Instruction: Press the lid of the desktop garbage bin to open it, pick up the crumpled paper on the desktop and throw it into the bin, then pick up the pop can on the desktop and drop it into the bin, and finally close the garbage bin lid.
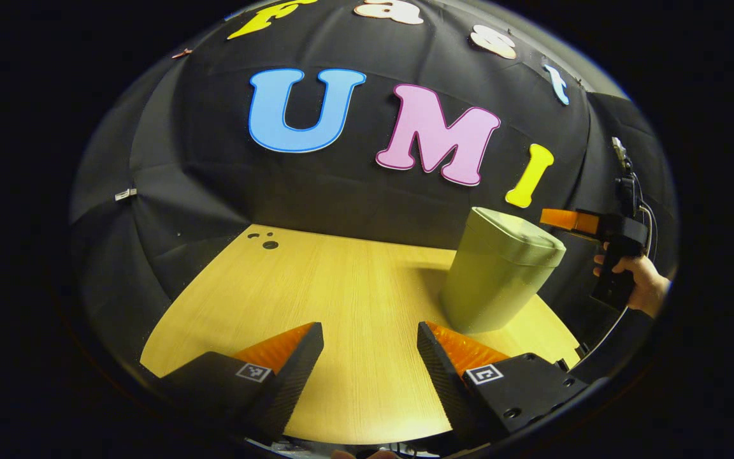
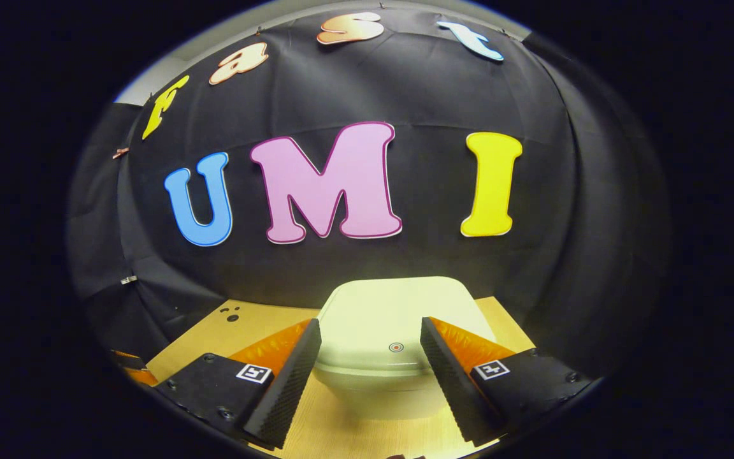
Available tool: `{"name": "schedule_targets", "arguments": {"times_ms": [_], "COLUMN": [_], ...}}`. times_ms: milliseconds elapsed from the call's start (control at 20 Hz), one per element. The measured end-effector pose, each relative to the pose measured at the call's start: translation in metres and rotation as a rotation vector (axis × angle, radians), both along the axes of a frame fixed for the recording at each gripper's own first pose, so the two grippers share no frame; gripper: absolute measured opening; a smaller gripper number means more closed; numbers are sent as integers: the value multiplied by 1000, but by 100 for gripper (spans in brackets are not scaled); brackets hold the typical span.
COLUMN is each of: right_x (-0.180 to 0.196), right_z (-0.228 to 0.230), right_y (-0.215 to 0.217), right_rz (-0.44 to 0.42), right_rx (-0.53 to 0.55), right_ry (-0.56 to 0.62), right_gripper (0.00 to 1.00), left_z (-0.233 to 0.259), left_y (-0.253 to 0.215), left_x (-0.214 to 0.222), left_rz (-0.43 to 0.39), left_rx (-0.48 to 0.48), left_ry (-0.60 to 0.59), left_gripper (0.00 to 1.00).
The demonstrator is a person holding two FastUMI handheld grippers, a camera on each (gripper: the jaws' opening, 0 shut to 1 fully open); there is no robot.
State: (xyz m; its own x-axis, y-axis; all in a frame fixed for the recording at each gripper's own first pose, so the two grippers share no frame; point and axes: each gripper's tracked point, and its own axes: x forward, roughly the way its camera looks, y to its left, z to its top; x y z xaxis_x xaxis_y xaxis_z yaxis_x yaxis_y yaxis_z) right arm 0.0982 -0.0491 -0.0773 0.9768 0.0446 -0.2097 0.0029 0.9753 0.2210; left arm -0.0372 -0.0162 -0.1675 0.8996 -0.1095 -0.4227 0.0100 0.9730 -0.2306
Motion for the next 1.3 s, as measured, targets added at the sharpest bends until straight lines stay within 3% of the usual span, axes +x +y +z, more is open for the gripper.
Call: {"name": "schedule_targets", "arguments": {"times_ms": [450, 900, 1300], "right_x": [-56, -103, -120], "right_z": [28, 17, -10], "right_y": [36, 65, 71], "right_rz": [83, 107, 112], "right_rx": [-18, -24, -9], "right_ry": [-18, 0, 61], "right_gripper": [99, 99, 99], "left_z": [16, 29, 26], "left_y": [-6, -18, -29], "left_x": [10, 11, 13], "left_rz": [-20, -74, -105], "left_rx": [-2, 1, -3], "left_ry": [-27, -56, -44], "left_gripper": [95, 95, 95]}}
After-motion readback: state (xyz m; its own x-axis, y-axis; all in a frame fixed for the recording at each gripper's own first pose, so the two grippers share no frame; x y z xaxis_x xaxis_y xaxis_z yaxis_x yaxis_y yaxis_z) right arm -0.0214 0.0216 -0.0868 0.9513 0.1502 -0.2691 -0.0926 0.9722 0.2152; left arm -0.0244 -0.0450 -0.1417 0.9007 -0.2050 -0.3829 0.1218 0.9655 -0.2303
